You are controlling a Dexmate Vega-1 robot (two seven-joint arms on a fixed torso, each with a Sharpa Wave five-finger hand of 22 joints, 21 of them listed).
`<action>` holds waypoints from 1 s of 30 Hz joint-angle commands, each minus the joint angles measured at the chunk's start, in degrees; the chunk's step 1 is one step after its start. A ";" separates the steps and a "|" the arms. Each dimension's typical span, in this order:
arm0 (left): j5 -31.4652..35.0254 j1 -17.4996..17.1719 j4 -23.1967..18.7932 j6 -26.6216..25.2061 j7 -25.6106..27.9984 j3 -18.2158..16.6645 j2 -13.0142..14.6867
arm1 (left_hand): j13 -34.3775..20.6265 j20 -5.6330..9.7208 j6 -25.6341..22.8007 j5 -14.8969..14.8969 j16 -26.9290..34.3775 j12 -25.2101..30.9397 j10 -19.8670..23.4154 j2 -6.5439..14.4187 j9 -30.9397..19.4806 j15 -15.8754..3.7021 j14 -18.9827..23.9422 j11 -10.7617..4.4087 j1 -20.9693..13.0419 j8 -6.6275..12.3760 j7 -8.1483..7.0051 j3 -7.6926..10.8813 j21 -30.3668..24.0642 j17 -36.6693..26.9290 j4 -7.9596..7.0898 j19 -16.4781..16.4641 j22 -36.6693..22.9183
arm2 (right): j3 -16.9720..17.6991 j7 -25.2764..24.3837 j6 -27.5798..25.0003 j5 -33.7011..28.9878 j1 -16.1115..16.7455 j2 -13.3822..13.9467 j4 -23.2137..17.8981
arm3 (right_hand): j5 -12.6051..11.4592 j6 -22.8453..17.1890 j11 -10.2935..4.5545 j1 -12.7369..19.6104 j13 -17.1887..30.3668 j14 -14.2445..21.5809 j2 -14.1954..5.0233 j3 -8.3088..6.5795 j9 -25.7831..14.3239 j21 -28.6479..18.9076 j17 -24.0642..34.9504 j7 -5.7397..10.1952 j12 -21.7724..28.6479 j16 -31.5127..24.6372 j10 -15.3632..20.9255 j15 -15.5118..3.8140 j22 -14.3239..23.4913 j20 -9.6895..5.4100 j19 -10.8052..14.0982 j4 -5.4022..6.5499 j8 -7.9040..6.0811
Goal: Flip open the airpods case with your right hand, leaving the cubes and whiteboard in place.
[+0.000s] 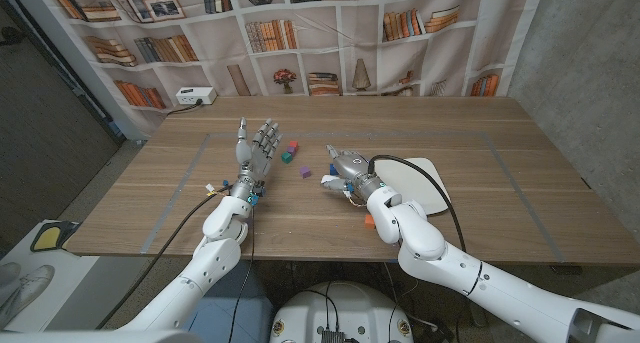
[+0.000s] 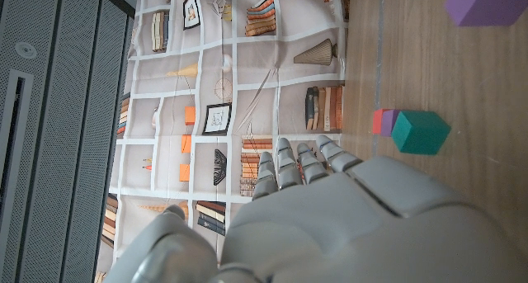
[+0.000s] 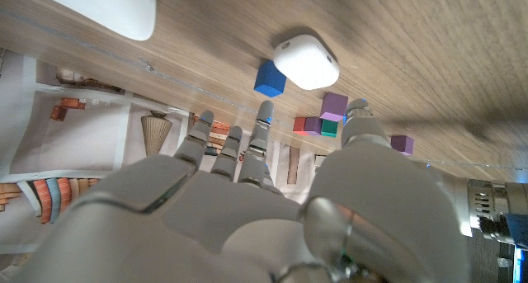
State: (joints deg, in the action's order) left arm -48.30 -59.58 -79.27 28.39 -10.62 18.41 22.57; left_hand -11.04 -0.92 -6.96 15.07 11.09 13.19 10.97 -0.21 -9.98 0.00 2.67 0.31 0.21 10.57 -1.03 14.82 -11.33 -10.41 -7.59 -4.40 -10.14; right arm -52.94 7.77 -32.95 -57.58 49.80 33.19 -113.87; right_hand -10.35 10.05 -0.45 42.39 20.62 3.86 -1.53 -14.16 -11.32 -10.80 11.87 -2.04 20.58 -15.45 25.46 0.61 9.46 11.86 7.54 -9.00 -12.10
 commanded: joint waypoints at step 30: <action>-0.76 0.03 0.08 -0.02 -0.54 0.03 -0.29 | -0.22 0.00 -0.75 0.67 -0.24 -0.14 0.40 0.07 -0.21 0.14 0.65 0.16 -0.86 0.31 -0.10 -1.08 0.10 0.01 -0.29 -0.44 0.08 | -1.52 1.26 -0.49 0.82 -1.24 0.34 2.29 | -1.16 1.42 -0.10 5.53 0.94 0.05 -2.01 -2.73 -0.13 0.08 0.23 0.24 0.53 1.05 -0.78 -0.29 0.15 0.01 0.64 -1.08 0.04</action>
State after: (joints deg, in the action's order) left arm -48.75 -59.27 -79.04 28.61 -11.01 18.64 22.20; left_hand -11.04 -0.92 -7.26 15.48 11.09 13.19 10.95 0.00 -9.98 0.00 2.66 0.31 -0.01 10.57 -1.34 14.10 -11.33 -10.41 -7.85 -4.40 -9.85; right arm -53.87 8.47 -33.20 -56.51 48.94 33.44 -111.90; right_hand -11.03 10.04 -0.42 46.68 21.42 3.82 -3.46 -16.06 -11.32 -10.81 11.86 -2.04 20.79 -14.60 25.02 0.64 9.46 11.55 7.85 -9.95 -12.10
